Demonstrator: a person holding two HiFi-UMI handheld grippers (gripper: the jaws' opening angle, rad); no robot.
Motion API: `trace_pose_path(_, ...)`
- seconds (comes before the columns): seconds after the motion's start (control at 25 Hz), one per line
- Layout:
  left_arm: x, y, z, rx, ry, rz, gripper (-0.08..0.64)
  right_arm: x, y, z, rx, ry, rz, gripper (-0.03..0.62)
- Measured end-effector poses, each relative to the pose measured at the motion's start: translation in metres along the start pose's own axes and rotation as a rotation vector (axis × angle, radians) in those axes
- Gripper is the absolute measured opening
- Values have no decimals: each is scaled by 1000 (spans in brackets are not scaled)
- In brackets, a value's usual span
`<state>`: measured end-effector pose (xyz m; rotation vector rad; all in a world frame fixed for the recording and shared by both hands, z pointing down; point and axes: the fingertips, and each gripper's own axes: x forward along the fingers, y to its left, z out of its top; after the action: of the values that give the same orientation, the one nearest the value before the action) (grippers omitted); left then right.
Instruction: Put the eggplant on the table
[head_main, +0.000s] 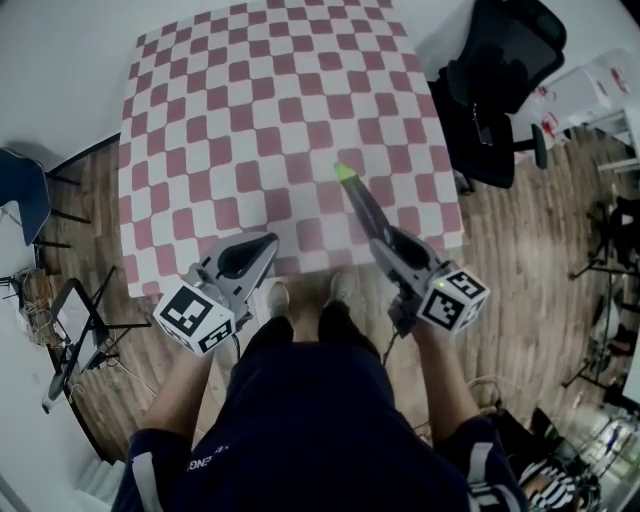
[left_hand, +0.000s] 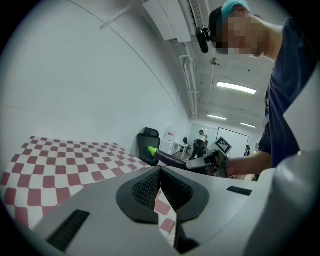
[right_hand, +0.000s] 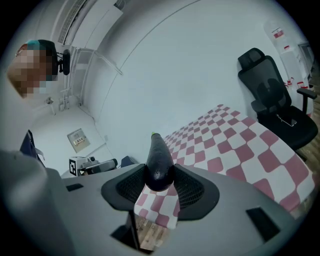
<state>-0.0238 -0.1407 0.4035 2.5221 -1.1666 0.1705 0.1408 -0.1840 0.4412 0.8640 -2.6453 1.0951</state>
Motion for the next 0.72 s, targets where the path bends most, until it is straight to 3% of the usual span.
trace_pose_path(0.28,38,-1,-1,-36,7,97,26,16,-59,11,-121,106,17,192)
trace_pose_path(0.72,57,0,-30,-111,54,180,26,58,-131,-18,-225,255,-3,192)
